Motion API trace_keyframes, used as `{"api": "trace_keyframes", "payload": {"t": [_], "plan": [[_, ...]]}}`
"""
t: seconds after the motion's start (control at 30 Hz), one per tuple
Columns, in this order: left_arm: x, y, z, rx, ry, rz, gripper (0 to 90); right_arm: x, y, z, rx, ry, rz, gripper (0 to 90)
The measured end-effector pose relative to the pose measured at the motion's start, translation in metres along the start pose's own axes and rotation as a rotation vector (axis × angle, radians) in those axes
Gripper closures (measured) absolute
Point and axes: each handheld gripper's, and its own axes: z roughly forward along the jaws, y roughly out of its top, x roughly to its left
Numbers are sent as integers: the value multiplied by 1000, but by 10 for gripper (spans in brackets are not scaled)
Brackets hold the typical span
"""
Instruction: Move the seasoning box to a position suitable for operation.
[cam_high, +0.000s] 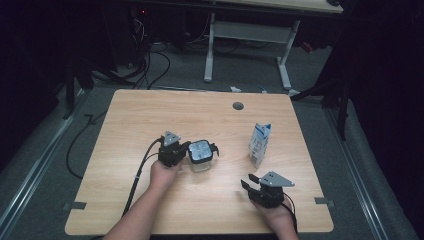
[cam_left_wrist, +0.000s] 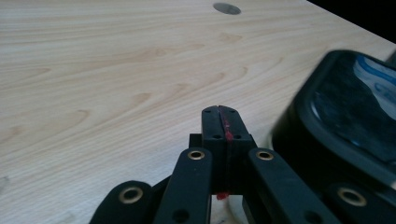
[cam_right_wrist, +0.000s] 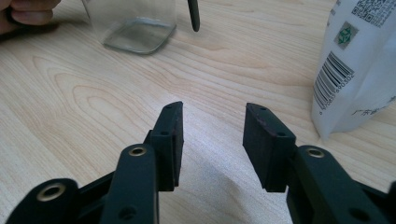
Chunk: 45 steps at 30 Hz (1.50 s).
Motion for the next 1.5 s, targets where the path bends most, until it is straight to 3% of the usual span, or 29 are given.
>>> {"api": "trace_keyframes", "payload": {"t": [0.2, 0.7, 0.83, 0.87, 0.97, 1.07, 1.17, 1.3, 1.33, 1.37, 1.43, 1.5], "plan": [[-11, -8, -9, -12, -36, 6, 900, 0, -2, 2, 14, -5, 3, 573], [-43, -31, -38, -3, -63, 33, 900, -1, -3, 4, 12, -13, 25, 527], [-53, -35, -43, -4, -103, 35, 900, -1, -3, 4, 10, -13, 24, 511], [-61, -38, -47, 3, -128, 56, 900, 0, -2, 3, 14, -20, 23, 503], [-64, -42, -56, 5, -137, 82, 879, -1, -1, 3, 16, -26, 27, 484], [-55, -45, -75, 9, -108, 86, 836, -1, 1, 4, 28, -44, 51, 530], [-38, -50, -96, 8, -34, 90, 807, 2, 4, 8, 29, -40, 48, 585], [-19, -67, -115, 10, 55, 59, 652, 8, 13, 21, 46, -49, 40, 700], [-16, -68, -117, 30, 66, 53, 613, 10, 18, 29, 55, -61, 37, 763], [-13, -66, -118, 47, 62, 61, 613, 10, 18, 29, 55, -61, 37, 763], [-11, -65, -118, 28, 76, 79, 578, 11, 23, 38, 57, -76, 34, 826], [-9, -66, -118, 29, 61, 66, 576, 12, 30, 46, 65, -73, 43, 849]]}}
